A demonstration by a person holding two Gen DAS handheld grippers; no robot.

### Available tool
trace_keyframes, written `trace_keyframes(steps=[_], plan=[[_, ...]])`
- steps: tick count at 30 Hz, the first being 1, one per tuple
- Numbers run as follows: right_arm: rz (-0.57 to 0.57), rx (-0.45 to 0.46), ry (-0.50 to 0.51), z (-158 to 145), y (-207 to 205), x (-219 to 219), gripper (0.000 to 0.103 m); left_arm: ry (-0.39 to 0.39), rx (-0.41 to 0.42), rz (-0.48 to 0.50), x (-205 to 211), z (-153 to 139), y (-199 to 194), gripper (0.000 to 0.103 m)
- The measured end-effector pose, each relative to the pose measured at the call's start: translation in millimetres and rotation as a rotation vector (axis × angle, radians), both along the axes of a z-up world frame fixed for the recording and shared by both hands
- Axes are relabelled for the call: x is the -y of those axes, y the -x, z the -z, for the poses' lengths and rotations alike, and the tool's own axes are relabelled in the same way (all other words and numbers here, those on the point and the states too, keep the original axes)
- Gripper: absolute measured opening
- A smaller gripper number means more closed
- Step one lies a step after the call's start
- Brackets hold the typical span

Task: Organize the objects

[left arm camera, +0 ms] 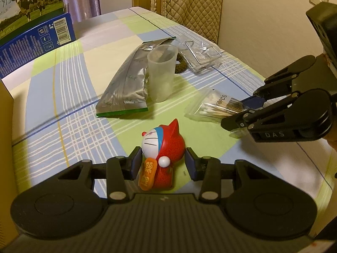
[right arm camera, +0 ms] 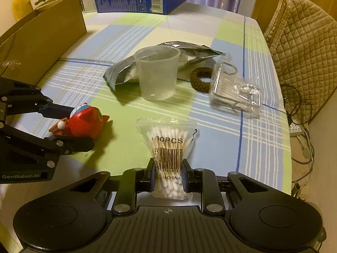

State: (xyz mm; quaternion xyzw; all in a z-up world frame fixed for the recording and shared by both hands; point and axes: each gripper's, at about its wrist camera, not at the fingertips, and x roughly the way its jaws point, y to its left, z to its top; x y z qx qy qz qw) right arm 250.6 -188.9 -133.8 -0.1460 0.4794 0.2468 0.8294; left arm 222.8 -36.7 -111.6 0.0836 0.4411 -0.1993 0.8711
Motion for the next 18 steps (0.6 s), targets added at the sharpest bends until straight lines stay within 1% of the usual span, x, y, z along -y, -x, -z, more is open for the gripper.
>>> trace_keyframes(steps=[5, 9, 13, 18], plan=[[-0.001, -0.003, -0.007, -8, 7, -1, 0.020, -0.001, -0.010, -0.011, -1, -5, 4, 0.038], [0.004, 0.011, -0.022, -24, 14, -2, 0.020, 0.019, -0.022, -0.035, -6, -12, 8, 0.038], [0.004, 0.031, -0.028, -39, 22, -6, 0.020, 0.020, -0.019, -0.042, -8, -22, 14, 0.038], [0.017, 0.040, -0.039, -52, 32, -6, 0.020, 0.051, -0.029, -0.064, -17, -30, 24, 0.038]])
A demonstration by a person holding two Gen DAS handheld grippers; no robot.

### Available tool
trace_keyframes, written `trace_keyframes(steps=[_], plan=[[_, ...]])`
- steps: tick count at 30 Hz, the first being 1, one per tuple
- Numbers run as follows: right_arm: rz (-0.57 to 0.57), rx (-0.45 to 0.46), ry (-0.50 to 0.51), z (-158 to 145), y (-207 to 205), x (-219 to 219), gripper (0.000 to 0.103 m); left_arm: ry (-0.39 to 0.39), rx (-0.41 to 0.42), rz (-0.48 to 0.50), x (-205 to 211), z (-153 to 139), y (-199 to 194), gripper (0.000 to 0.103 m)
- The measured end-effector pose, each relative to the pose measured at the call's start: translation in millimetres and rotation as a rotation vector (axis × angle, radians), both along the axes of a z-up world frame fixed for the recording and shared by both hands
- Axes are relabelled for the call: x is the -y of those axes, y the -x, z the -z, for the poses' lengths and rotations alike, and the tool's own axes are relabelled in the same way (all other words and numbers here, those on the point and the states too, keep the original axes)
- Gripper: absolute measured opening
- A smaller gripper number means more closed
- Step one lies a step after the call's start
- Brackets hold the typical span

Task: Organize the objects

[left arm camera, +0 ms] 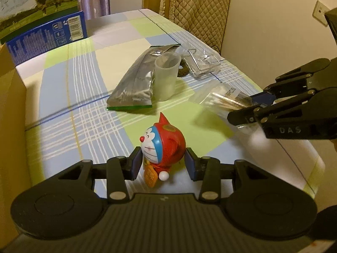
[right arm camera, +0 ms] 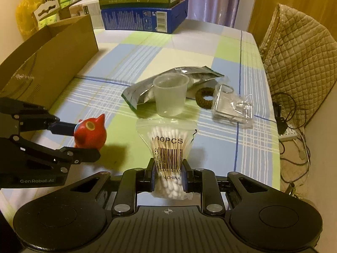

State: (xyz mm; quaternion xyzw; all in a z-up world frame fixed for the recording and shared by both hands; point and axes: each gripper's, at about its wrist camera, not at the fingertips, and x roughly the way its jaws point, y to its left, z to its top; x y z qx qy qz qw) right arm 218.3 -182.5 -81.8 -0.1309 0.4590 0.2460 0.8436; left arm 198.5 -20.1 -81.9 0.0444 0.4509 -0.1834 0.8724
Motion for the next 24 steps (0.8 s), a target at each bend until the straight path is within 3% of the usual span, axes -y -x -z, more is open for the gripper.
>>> trace_keyframes(steps=[11, 24], plan=[[0.004, 0.032, -0.024, -27, 23, -9, 0.020, 0.036, 0.002, -0.049, -23, -20, 27, 0.038], [0.052, 0.089, -0.088, -76, 62, -31, 0.020, 0.071, 0.074, -0.097, -43, -75, 50, 0.038]])
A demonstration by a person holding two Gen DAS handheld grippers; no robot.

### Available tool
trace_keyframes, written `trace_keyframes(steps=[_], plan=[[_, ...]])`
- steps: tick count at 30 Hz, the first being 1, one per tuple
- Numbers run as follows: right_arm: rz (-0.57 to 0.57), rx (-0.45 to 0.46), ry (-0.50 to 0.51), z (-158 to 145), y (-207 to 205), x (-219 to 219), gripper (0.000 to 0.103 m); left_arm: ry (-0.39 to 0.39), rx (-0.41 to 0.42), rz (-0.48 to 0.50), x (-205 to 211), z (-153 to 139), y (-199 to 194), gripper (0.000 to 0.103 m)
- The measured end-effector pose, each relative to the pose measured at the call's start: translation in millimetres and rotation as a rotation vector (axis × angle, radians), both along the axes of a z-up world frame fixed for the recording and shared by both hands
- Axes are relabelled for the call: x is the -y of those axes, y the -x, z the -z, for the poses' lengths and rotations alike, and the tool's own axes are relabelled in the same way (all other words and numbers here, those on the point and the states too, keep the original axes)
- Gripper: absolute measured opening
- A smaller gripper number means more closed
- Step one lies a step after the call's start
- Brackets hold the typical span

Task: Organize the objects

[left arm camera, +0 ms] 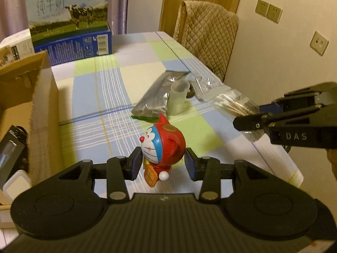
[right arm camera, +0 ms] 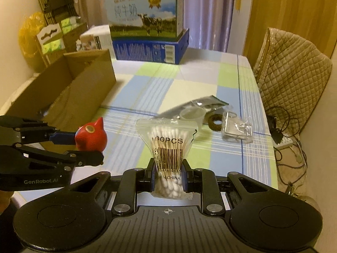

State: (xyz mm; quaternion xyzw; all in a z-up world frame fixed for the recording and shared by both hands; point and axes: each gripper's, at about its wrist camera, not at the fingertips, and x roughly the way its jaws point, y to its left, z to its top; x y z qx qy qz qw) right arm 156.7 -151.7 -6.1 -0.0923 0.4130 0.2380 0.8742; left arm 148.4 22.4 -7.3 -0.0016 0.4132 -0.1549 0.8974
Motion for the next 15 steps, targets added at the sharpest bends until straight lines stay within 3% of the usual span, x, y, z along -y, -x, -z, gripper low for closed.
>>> trace_keyframes(steps=[15], plan=[[-0.025, 0.065, -0.033, -36, 51, -23, 0.020, 0.020, 0.074, -0.044, -24, -46, 49, 0.038]])
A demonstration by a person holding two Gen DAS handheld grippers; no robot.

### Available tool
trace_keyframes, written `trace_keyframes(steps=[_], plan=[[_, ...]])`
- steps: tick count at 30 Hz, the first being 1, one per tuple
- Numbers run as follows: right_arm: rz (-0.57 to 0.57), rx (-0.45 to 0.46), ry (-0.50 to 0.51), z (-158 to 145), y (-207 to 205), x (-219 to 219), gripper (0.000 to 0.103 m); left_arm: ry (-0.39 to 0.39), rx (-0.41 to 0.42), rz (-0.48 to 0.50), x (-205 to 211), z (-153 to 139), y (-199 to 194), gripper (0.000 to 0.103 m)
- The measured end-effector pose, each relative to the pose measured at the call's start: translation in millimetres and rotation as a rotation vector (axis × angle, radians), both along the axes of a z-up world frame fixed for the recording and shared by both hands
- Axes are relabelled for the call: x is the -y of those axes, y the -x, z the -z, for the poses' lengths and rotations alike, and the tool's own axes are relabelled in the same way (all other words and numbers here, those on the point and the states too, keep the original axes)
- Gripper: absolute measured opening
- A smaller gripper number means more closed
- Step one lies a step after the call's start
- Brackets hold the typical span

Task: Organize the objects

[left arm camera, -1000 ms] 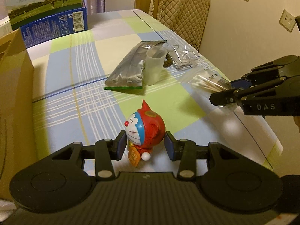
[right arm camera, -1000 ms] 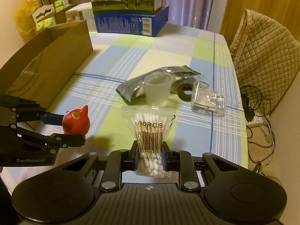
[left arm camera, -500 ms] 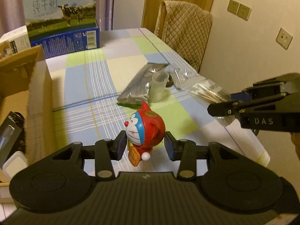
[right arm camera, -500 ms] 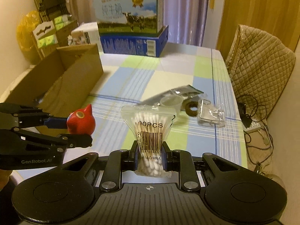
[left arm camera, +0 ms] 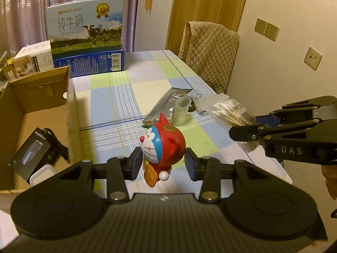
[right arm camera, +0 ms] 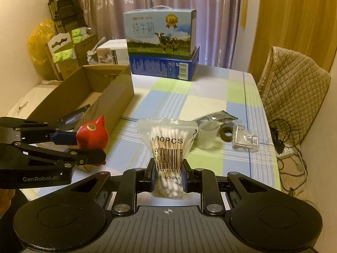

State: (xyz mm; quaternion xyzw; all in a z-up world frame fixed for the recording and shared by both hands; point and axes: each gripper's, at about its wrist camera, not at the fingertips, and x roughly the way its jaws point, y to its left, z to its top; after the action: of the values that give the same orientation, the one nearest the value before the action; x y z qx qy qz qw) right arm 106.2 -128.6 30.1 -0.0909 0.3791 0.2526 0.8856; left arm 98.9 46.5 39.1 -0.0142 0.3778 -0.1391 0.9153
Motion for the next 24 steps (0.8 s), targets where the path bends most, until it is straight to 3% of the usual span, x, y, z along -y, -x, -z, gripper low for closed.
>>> trace_keyframes(steps=[24], plan=[[-0.033, 0.039, -0.023, -12, 46, -27, 0.020, -0.015, 0.065, -0.036, -35, -37, 62, 0.038]])
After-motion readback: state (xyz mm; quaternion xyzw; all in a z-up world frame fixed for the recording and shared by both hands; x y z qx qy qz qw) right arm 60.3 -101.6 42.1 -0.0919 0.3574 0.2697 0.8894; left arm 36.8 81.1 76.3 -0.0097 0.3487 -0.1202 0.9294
